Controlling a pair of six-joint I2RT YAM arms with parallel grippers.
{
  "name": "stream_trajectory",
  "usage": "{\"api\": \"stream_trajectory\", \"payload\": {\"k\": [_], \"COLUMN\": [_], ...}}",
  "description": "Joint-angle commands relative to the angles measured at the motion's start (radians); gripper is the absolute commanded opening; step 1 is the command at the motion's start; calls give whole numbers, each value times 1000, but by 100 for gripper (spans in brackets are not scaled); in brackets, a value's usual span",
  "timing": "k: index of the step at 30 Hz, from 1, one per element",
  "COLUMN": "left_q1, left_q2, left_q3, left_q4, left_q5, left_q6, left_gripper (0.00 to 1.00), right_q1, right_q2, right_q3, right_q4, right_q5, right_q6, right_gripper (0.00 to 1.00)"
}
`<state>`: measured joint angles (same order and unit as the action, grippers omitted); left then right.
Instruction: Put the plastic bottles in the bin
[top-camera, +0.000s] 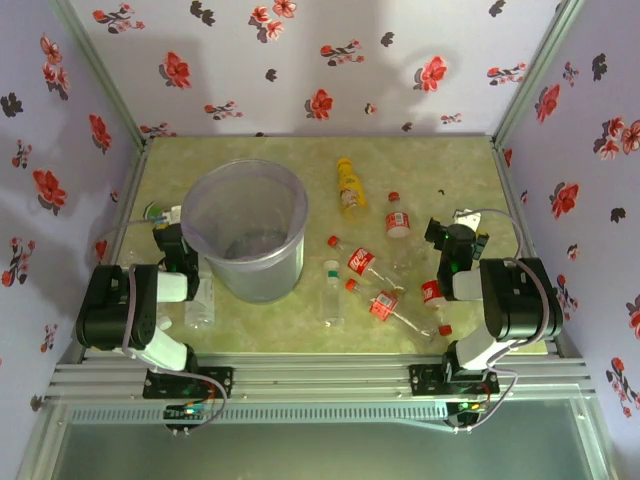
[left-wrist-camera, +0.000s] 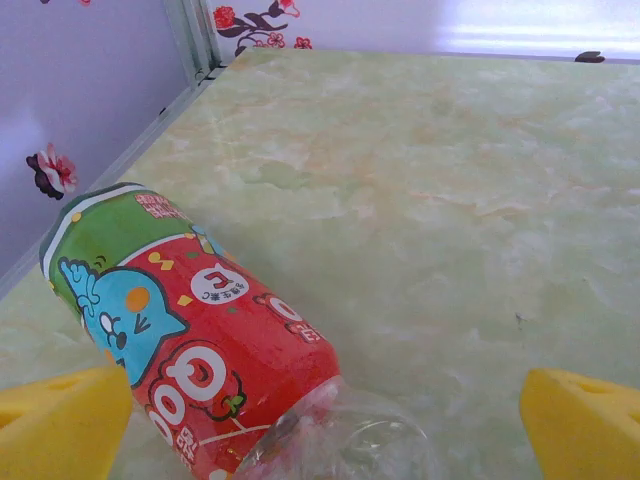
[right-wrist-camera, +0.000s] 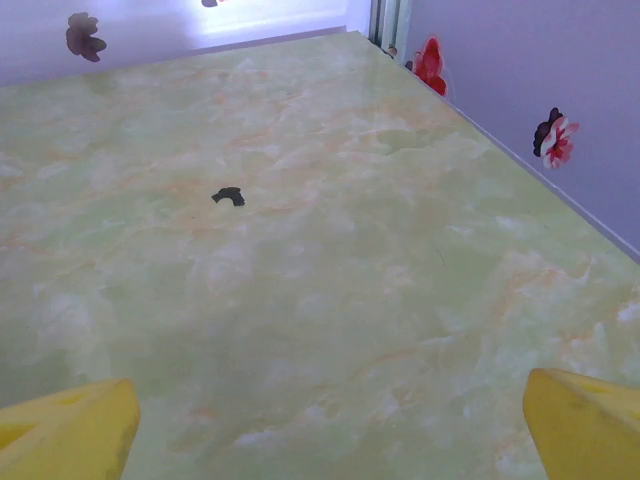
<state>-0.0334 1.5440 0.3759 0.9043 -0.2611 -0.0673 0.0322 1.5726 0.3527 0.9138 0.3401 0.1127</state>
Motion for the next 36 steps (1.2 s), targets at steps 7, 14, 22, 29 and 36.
{"api": "stream_trajectory", "payload": {"k": [7, 14, 22, 29, 36], "left_q1": [6, 8, 8, 16, 25], "left_q2": [2, 2, 3, 1, -125], "left_q3": [7, 8, 8, 8, 47], "left_q4": [13, 7, 8, 5, -167], "left_q5": [4, 6, 7, 24, -37], "left_q6": [24, 23, 20, 17, -16], "left_gripper": [100, 100, 100, 100, 100], "right_q1": [2, 2, 2, 1, 0], "right_q2": [-14, -12, -10, -12, -90], "right_q3": [15, 19, 22, 23, 90], "right_q4": [8, 0, -2, -4, -180], "right_q5": [0, 0, 0, 0, -39], "right_q6": [5, 5, 8, 7, -5], "right_gripper": [99, 99, 99, 99, 99]}}
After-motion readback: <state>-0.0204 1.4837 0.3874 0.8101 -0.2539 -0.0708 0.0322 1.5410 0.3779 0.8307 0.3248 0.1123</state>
